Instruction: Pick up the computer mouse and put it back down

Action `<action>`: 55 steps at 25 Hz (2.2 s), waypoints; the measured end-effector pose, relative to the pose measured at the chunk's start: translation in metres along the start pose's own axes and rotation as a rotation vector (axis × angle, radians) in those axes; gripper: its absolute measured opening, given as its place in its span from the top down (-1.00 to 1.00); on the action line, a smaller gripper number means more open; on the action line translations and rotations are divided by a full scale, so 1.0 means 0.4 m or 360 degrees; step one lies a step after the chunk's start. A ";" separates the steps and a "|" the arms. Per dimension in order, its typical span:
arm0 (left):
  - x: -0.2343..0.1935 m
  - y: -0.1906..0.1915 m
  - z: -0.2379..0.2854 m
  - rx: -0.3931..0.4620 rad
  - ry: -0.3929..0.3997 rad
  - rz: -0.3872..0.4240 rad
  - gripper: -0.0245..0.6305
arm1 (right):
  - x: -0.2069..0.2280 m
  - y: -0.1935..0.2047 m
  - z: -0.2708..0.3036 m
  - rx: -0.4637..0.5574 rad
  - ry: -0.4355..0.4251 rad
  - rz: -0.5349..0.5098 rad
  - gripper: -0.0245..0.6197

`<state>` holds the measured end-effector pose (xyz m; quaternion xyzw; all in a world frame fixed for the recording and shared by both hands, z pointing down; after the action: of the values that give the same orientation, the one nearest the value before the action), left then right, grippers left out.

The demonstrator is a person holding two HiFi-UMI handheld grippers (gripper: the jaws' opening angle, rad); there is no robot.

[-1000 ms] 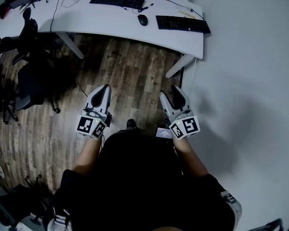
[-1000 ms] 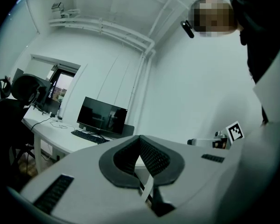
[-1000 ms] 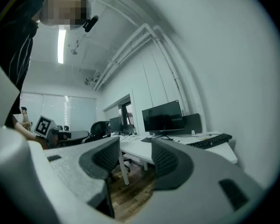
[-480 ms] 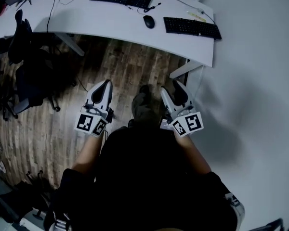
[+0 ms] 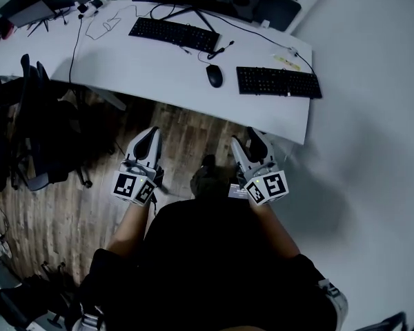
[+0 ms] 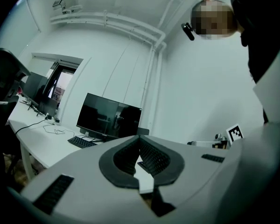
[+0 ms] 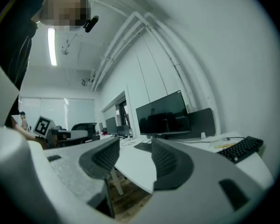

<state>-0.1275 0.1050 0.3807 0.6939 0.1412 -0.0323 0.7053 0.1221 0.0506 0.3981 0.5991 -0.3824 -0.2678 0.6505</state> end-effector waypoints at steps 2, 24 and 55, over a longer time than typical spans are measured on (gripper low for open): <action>-0.014 -0.023 0.068 -0.0001 -0.0006 0.0017 0.94 | 0.058 -0.024 0.049 0.0009 -0.0002 0.0004 0.26; -0.143 -0.088 0.495 0.0026 0.0027 0.0080 0.94 | 0.334 -0.007 0.417 -0.0064 -0.0180 0.0043 0.25; -0.330 0.204 0.861 -0.0468 0.0936 -0.0025 0.94 | 0.480 0.408 0.690 -0.0805 0.0490 0.0042 -0.04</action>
<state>-0.1812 -0.2523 0.4910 0.5632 0.3474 0.1847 0.7267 -0.0134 -0.2401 0.5897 0.4466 -0.2082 -0.2519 0.8329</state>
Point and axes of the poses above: the fingertips, and each gripper's own axes: z forward along the fingers, x to its right, y out of its underside, the point moved 3 cm from there along -z, backward along the fingers, and after that the axes turned 8 degrees about -y, right-handed, at the moved point
